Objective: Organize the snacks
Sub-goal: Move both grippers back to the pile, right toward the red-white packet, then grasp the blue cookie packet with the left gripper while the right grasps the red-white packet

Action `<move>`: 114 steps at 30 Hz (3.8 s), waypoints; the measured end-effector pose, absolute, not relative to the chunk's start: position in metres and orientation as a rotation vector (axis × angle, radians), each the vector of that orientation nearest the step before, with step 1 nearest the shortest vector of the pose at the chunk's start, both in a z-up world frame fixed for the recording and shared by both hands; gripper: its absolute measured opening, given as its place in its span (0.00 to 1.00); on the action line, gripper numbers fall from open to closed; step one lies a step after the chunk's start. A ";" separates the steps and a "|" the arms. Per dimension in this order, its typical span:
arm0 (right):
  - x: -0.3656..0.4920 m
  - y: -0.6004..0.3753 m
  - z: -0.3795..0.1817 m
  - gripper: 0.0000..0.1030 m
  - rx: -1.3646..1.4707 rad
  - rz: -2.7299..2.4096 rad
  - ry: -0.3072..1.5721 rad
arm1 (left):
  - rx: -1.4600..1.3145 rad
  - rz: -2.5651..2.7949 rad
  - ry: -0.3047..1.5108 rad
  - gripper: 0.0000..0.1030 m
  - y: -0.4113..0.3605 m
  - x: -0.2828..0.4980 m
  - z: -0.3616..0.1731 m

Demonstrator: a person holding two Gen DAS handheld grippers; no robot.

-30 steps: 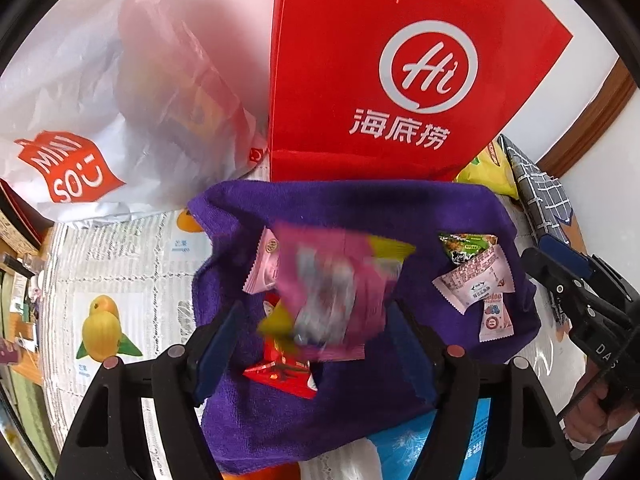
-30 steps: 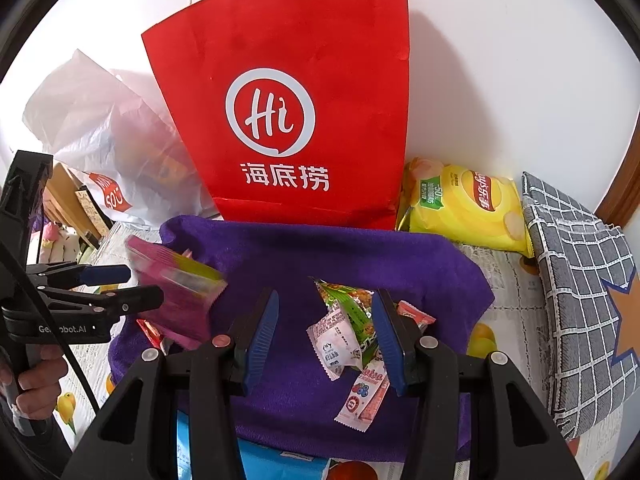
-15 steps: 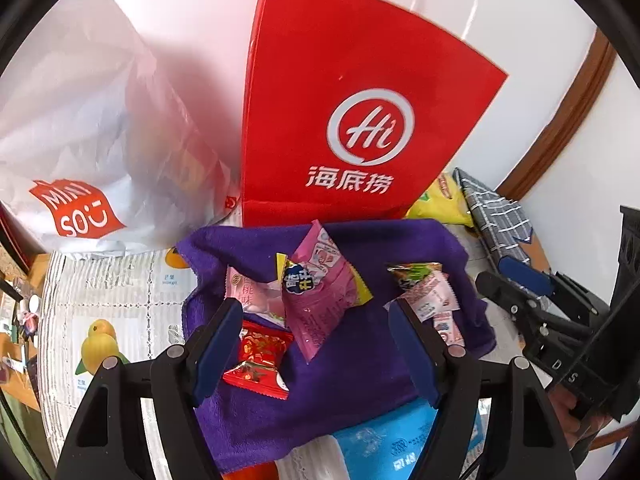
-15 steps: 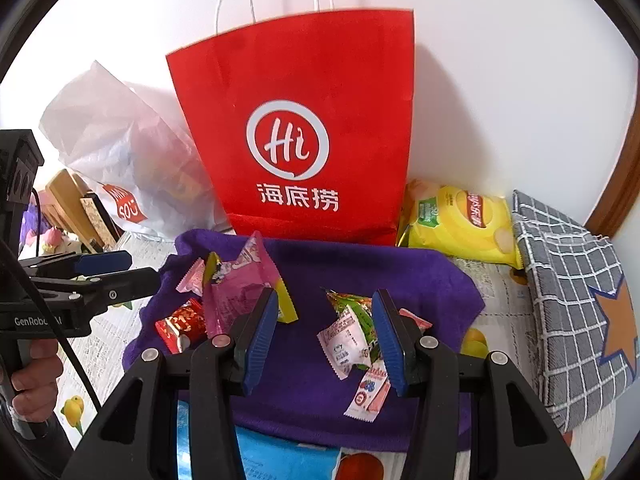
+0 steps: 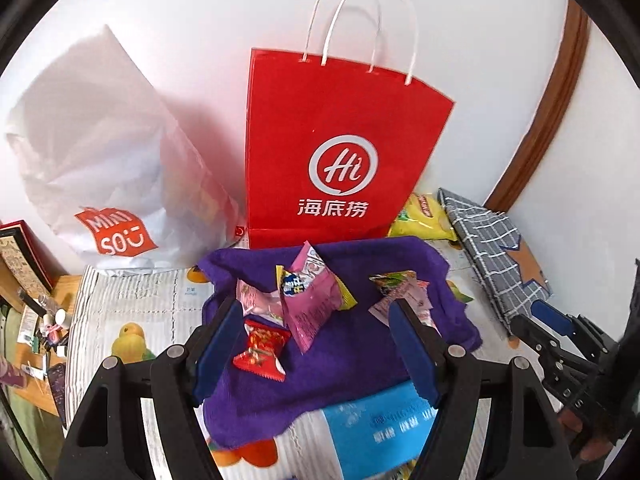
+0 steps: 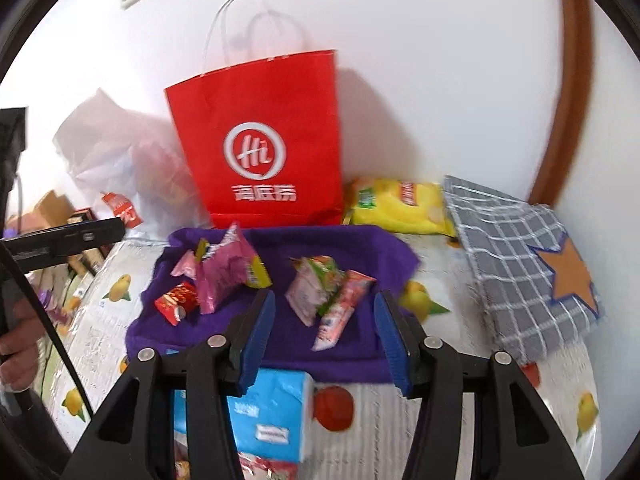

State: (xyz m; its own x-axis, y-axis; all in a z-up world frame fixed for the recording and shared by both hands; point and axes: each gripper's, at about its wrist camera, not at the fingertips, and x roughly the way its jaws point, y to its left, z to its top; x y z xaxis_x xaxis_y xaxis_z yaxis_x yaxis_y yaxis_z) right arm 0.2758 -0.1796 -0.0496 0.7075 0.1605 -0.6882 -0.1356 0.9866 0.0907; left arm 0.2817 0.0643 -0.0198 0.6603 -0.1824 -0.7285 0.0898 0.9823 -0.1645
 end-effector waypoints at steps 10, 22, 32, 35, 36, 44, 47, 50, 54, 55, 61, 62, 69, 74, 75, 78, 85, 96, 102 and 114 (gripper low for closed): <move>0.224 -0.188 -0.080 0.51 0.026 0.139 0.888 | -0.098 -0.130 0.834 0.72 0.082 0.221 -0.030; 0.176 -0.145 -0.136 0.51 0.026 0.278 1.019 | -0.143 -0.081 0.867 0.72 0.113 0.170 -0.057; 0.187 -0.138 -0.172 0.49 0.050 0.294 1.081 | -0.170 -0.037 0.908 0.72 0.136 0.152 -0.084; 0.190 -0.138 -0.181 0.50 0.052 0.288 1.085 | -0.168 -0.021 0.932 0.72 0.141 0.149 -0.094; 0.191 -0.137 -0.184 0.50 0.055 0.287 1.090 | -0.169 -0.018 0.940 0.72 0.142 0.148 -0.097; 0.197 -0.130 -0.194 0.52 0.005 0.292 1.071 | -0.172 -0.006 0.996 0.72 0.145 0.145 -0.121; 0.194 -0.124 -0.195 0.50 -0.077 0.290 1.047 | -0.172 -0.008 1.027 0.72 0.141 0.147 -0.133; 0.190 -0.130 -0.195 0.46 -0.070 0.293 1.039 | -0.173 -0.014 1.068 0.72 0.134 0.149 -0.147; 0.184 -0.146 -0.194 0.45 -0.053 0.271 1.028 | -0.192 -0.045 1.120 0.72 0.123 0.151 -0.165; 0.183 -0.150 -0.195 0.45 -0.050 0.267 1.027 | -0.194 -0.050 1.131 0.72 0.120 0.152 -0.168; 0.180 -0.183 -0.198 0.45 0.007 0.243 1.016 | -0.204 -0.043 1.134 0.75 0.108 0.153 -0.181; 0.180 -0.187 -0.199 0.45 0.014 0.243 1.011 | -0.203 -0.038 1.130 0.75 0.107 0.153 -0.182; 0.177 -0.198 -0.200 0.46 0.016 0.280 0.963 | -0.168 0.029 1.119 0.79 0.092 0.157 -0.185; 0.174 -0.199 -0.202 0.46 -0.011 0.288 0.924 | -0.137 0.053 1.109 0.79 0.080 0.161 -0.187; 0.174 -0.200 -0.202 0.46 -0.008 0.290 0.923 | -0.132 0.059 1.107 0.79 0.079 0.162 -0.188; 0.174 -0.202 -0.202 0.46 0.001 0.297 0.921 | -0.134 0.068 1.091 0.79 0.078 0.164 -0.188; 0.175 -0.198 -0.203 0.48 -0.031 0.289 0.920 | -0.079 0.112 1.041 0.62 0.073 0.167 -0.190; 0.175 -0.197 -0.203 0.49 -0.035 0.295 0.920 | -0.037 0.088 0.970 0.58 0.071 0.154 -0.189; 0.175 -0.197 -0.203 0.49 -0.039 0.293 0.920 | -0.046 0.091 0.936 0.60 0.071 0.150 -0.190; 0.176 -0.193 -0.203 0.53 -0.075 0.287 0.922 | -0.055 0.145 0.940 0.67 0.073 0.144 -0.190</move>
State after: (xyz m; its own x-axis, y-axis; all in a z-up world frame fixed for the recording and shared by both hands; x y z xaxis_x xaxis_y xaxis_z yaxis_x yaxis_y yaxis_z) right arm 0.1757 -0.1927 -0.2034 0.5692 0.2123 -0.7943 -0.2763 0.9593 0.0584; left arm 0.1436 0.0730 -0.1902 0.5806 0.0998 -0.8081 -0.1476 0.9889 0.0160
